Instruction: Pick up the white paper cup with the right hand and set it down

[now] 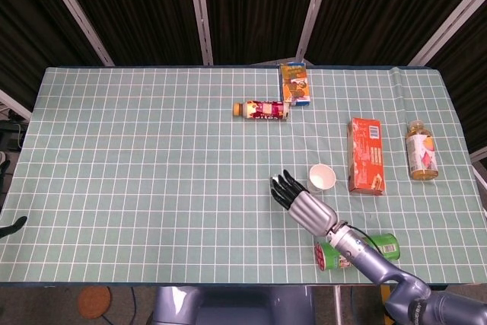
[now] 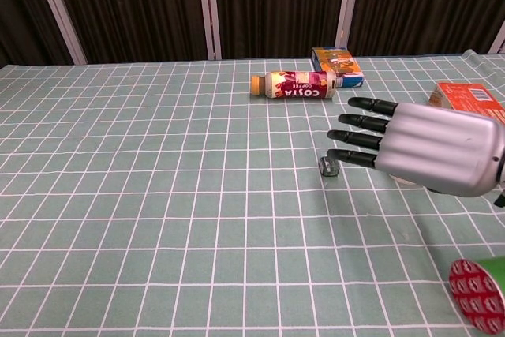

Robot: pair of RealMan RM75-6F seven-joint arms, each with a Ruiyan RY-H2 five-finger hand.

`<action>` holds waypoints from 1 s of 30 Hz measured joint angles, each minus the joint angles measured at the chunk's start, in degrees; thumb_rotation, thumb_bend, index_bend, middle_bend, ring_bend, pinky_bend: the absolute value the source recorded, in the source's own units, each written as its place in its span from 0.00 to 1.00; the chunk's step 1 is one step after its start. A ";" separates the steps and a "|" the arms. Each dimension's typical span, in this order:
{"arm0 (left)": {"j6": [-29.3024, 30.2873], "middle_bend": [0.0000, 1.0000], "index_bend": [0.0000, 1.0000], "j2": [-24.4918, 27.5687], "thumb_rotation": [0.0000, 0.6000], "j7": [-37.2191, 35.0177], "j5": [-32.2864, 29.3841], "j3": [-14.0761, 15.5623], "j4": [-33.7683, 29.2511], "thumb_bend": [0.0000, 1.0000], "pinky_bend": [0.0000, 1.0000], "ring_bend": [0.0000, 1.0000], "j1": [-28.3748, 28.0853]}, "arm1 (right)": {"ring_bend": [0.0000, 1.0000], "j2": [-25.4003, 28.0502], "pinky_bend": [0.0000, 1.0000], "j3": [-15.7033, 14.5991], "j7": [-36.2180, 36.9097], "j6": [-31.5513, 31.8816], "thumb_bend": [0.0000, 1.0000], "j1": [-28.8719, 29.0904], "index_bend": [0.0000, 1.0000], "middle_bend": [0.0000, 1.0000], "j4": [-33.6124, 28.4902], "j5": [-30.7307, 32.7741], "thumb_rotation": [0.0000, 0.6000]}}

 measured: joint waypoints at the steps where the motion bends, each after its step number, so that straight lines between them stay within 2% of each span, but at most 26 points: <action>1: -0.09 0.00 0.00 -0.01 1.00 0.00 -0.08 0.01 0.03 0.00 0.00 0.00 -0.05 | 0.00 -0.58 0.00 0.20 -1.26 -0.76 0.00 0.21 0.00 0.00 0.80 1.04 1.00; 8: -0.49 0.00 0.00 0.16 1.00 -0.18 -0.54 0.06 -0.09 0.00 0.00 0.00 -0.27 | 0.00 -3.46 0.00 1.00 -8.36 -3.21 0.00 0.59 0.00 0.00 5.80 7.22 1.00; 19: -0.89 0.00 0.00 0.01 1.00 0.24 -0.65 0.43 -0.32 0.00 0.00 0.00 -0.57 | 0.00 -6.82 0.00 1.18 -16.72 -0.98 0.00 0.31 0.01 0.01 11.77 13.25 1.00; 21: -0.79 0.00 0.00 0.00 1.00 0.24 -0.59 0.47 -0.40 0.00 0.00 0.00 -0.57 | 0.00 -7.04 0.03 0.75 -16.90 -0.23 0.00 0.41 0.04 0.06 12.34 13.17 1.00; 24: -0.72 0.00 0.00 0.06 1.00 0.18 -0.42 0.59 -0.56 0.00 0.00 0.00 -0.57 | 0.03 -7.41 0.16 -0.06 -16.28 0.64 0.10 0.71 0.16 0.20 13.23 12.64 1.00; 26: -0.72 0.00 0.00 0.08 1.00 0.18 -0.37 0.67 -0.58 0.00 0.00 0.00 -0.58 | 0.10 -7.66 0.22 -0.47 -15.63 1.16 0.20 0.94 0.23 0.29 13.72 12.46 1.00; 30: -0.75 0.00 0.00 0.14 1.00 0.08 -0.44 0.70 -0.61 0.00 0.00 0.00 -0.60 | 0.19 -7.85 0.29 -1.08 -13.98 2.12 0.31 1.33 0.28 0.38 14.38 11.71 1.00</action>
